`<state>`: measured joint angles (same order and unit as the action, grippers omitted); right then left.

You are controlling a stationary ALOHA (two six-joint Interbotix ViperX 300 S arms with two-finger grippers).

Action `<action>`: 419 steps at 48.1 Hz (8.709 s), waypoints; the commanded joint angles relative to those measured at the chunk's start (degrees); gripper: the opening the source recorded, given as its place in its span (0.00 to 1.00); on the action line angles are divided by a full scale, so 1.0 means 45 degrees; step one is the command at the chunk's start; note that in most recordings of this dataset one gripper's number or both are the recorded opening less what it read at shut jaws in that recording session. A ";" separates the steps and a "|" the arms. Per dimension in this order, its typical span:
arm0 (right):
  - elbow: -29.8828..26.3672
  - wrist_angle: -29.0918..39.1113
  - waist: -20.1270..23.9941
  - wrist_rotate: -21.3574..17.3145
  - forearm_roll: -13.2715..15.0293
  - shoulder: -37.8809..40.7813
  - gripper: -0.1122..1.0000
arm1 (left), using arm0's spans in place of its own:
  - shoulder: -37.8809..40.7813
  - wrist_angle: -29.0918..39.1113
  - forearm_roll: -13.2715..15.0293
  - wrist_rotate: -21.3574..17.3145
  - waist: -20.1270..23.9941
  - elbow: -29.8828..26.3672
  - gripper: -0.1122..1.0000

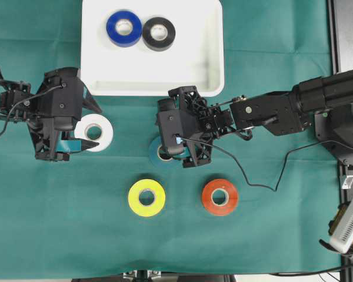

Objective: Put the tape alternately from left to right into the white case.
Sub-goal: 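Lower the right gripper onto the dark teal roll and grasp it, then carry the teal roll into the tray and release it, then lift the right gripper out of the tray and withdraw, then lower the left gripper onto the white roll and grasp it, then carry the white roll into the tray beside the blue roll, release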

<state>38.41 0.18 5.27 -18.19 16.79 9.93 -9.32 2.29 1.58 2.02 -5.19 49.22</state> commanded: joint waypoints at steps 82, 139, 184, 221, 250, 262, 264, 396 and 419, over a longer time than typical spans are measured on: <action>-0.0586 0.0781 -0.1582 0.0039 0.1230 -0.2520 0.30 | -0.0117 -0.0059 0.0000 0.0000 -0.0039 -0.0176 0.65; -0.0645 0.0254 -0.4492 0.0000 0.1406 -0.1582 0.54 | -0.0117 -0.0059 0.0000 0.0000 -0.0059 -0.0117 0.65; -0.0215 0.0293 -0.3066 0.0000 0.1406 -0.2656 0.72 | -0.0117 -0.0059 0.0000 0.0000 -0.0059 -0.0156 0.65; 0.1270 -0.0234 -0.0723 -0.0039 0.1406 -0.3516 0.72 | -0.0098 -0.0059 0.0000 0.0000 -0.0059 -0.0098 0.65; 0.1523 -0.1191 -0.0625 -0.0039 0.1406 -0.3516 0.72 | -0.0117 -0.0059 0.0000 0.0000 -0.0059 -0.0078 0.65; 0.1523 -0.1191 -0.0625 -0.0039 0.1406 -0.3535 0.72 | -0.0098 -0.0059 0.0000 0.0020 -0.0059 -0.0078 0.66; 0.1523 -0.1191 -0.0625 -0.0039 0.1406 -0.3516 0.72 | -0.0098 -0.0059 0.0000 0.0020 -0.0059 -0.0059 0.65; 0.1680 -0.1211 -0.0586 -0.0039 0.1406 -0.3516 0.72 | 0.0313 0.0527 -0.0059 -0.0332 -0.0820 -0.1504 0.08; 0.1797 -0.1211 -0.0586 -0.0039 0.1406 -0.3516 0.72 | 0.0605 0.0566 -0.0059 -0.2090 0.1406 -0.1445 0.08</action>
<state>46.76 -4.75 2.46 -18.28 23.03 -4.57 -5.98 5.10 1.41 -6.86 -0.26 43.68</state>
